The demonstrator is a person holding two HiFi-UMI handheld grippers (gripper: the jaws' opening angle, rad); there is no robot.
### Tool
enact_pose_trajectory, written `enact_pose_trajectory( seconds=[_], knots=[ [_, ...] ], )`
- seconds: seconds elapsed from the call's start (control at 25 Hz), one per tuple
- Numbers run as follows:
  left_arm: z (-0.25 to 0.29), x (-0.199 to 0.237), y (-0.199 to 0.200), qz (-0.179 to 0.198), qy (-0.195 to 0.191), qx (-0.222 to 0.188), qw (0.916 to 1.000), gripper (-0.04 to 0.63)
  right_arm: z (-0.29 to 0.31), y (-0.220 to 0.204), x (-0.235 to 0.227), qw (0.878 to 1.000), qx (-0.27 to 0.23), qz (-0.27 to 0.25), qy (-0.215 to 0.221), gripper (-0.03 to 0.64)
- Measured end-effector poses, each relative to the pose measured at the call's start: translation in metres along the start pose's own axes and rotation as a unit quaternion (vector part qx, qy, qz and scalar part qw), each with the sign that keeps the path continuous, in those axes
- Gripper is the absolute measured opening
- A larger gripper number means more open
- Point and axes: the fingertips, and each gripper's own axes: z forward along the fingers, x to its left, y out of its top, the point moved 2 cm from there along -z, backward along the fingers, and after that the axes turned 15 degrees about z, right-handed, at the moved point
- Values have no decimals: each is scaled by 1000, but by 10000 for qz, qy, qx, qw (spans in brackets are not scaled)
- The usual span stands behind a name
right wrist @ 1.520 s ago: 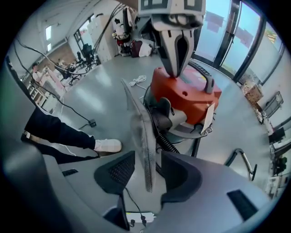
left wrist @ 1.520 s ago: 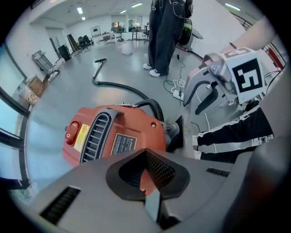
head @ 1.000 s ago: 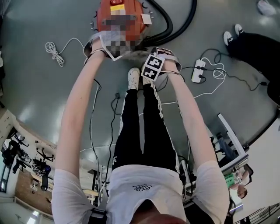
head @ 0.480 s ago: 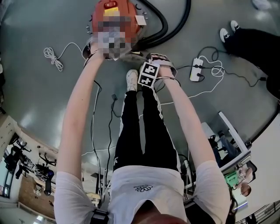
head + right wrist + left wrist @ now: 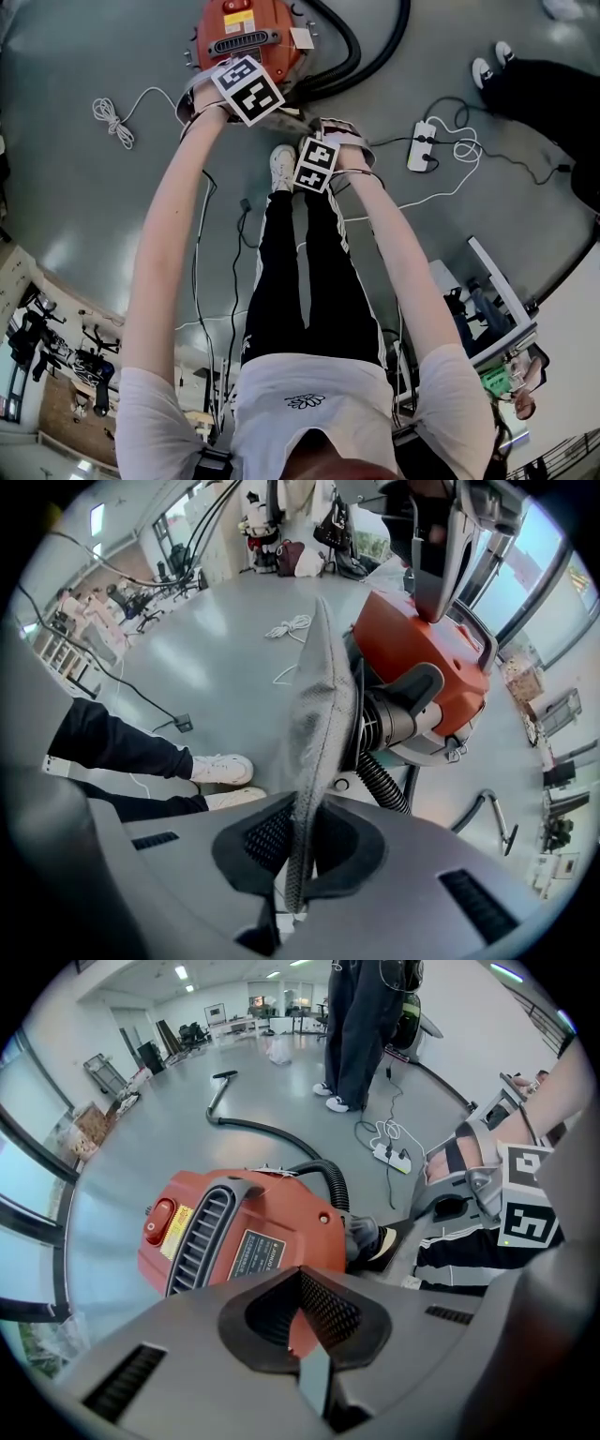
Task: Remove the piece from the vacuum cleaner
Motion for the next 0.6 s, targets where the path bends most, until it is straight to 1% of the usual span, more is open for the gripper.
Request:
enact_pose_trajectory(
  seconds=[0.12,0.2,0.28,0.4,0.6],
  knots=[
    [0,-1,-1,-20,59,-31,10000,5,-1,0,3,10000,21,45,18,21],
    [0,0,-1,-118,-1,-65,9999,5,-1,0,4,9999,28,93,42,21],
    [0,1,-1,-133,-25,-51,9999,6,-2,0,5,9999,11,88,51,21],
    [2,1,1,-94,34,2,10000,5,-2,-1,8,9999,-14,145,46,21],
    [2,1,-1,-211,85,-72,9997,5,-3,-1,8,9997,9,171,170,21]
  ],
)
